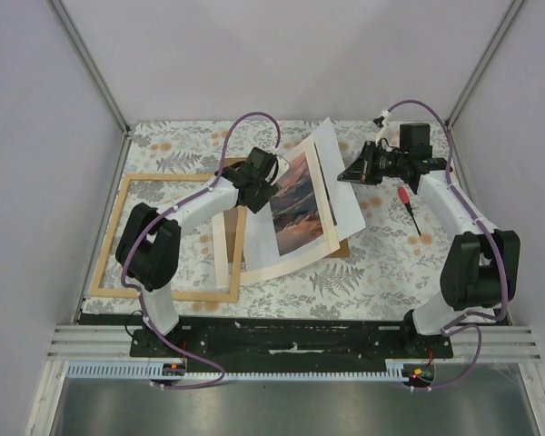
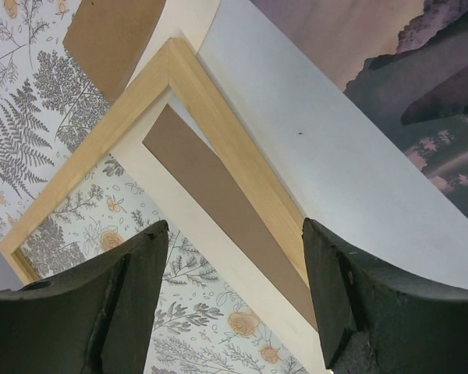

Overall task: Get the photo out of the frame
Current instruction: Pick up the photo from the photo frame, then place the photo in the photo frame.

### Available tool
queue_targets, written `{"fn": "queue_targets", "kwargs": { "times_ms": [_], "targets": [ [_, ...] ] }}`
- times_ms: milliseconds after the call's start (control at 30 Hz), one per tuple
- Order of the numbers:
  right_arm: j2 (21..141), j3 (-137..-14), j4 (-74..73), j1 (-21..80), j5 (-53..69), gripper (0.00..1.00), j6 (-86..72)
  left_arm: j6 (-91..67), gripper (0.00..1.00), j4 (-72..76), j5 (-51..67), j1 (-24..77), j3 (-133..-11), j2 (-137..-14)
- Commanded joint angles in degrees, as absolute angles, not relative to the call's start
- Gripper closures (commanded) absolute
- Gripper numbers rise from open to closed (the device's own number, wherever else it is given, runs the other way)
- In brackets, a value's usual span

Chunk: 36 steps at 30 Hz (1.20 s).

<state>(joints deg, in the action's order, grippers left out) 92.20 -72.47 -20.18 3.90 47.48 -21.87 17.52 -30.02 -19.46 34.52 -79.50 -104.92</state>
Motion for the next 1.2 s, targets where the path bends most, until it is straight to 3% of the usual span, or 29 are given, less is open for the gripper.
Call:
{"fn": "queue_targets", "kwargs": {
  "times_ms": [0, 500, 933, 1167],
  "targets": [
    [86.23, -75.15, -26.72, 3.25, 41.05, 1.0, -15.03, 18.02, 0.24, -30.58, -19.86, 34.45, -81.91, -103.1],
    [79.37, -87.0, -29.53, -2.81, 40.25, 1.0, -20.48, 18.63, 0.24, -32.26, -20.74, 34.45, -81.92, -99.41],
    [85.69, -105.02, -30.32, -1.76, 44.64, 1.0, -27.95, 17.84, 0.24, -33.31, -20.13, 34.45, -82.53, -98.52],
    [87.27, -108.54, -26.29, 1.93, 50.61, 1.0, -32.69, 17.49, 0.24, -33.66, -20.83, 34.45, -83.84, -99.14]
  ]
}}
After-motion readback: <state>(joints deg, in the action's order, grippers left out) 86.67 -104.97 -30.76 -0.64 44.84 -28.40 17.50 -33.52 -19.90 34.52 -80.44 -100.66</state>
